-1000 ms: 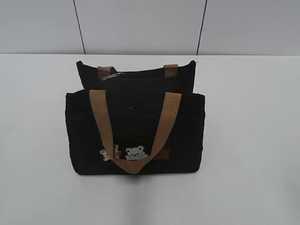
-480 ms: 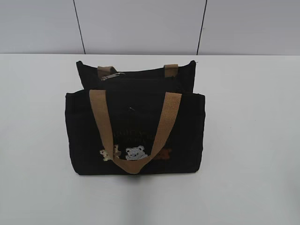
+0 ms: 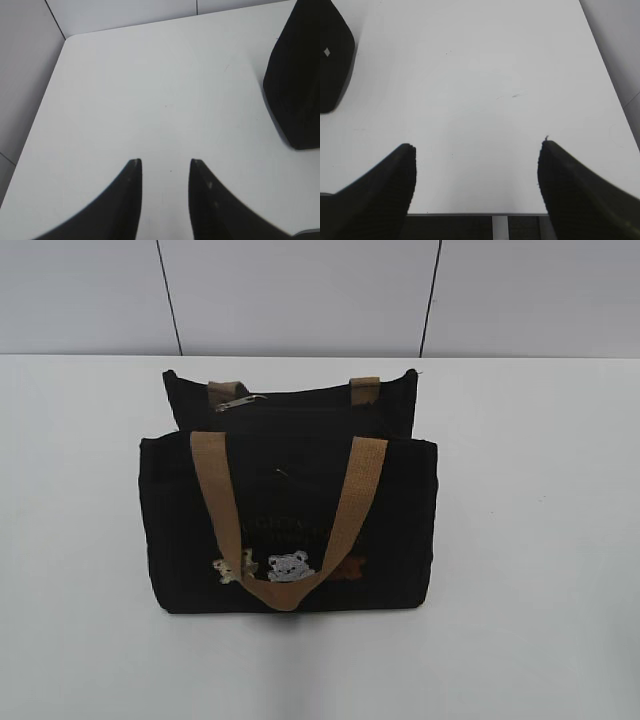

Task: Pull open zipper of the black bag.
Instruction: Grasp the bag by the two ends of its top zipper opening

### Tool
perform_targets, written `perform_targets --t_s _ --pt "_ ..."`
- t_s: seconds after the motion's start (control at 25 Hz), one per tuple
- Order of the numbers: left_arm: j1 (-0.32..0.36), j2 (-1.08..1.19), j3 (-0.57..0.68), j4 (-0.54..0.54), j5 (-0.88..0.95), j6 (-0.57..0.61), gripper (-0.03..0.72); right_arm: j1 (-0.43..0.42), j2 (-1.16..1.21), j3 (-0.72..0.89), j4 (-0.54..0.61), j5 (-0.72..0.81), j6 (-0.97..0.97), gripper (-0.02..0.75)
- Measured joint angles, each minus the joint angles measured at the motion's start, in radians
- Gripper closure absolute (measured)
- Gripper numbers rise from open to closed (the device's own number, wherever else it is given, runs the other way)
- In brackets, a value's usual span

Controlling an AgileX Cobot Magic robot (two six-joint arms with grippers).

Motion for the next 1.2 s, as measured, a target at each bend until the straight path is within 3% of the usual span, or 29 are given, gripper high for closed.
perform_targets --t_s 0.36,0.6,0.68,1.0,1.2 --pt "0.0 0.0 0.0 0.0 0.0 0.0 0.435 0.0 0.0 0.0 0.0 0.0 0.0 0.163" --pt "0.0 0.0 0.0 0.009 -0.002 0.0 0.209 0.0 0.0 0.0 0.0 -0.003 -0.002 0.163" --pt "0.0 0.0 -0.001 0.002 -0.012 0.0 0.175 0.0 0.0 -0.009 0.0 -0.01 -0.014 0.163" --pt "0.0 0.213 -0.032 -0.117 -0.216 0.011 0.215 0.0 0.235 -0.155 0.009 -0.053 -0.037 0.163" --pt "-0.003 0.495 -0.032 -0.298 -0.397 0.253 0.243 0.024 0.448 -0.29 0.05 -0.06 -0.046 0.163"
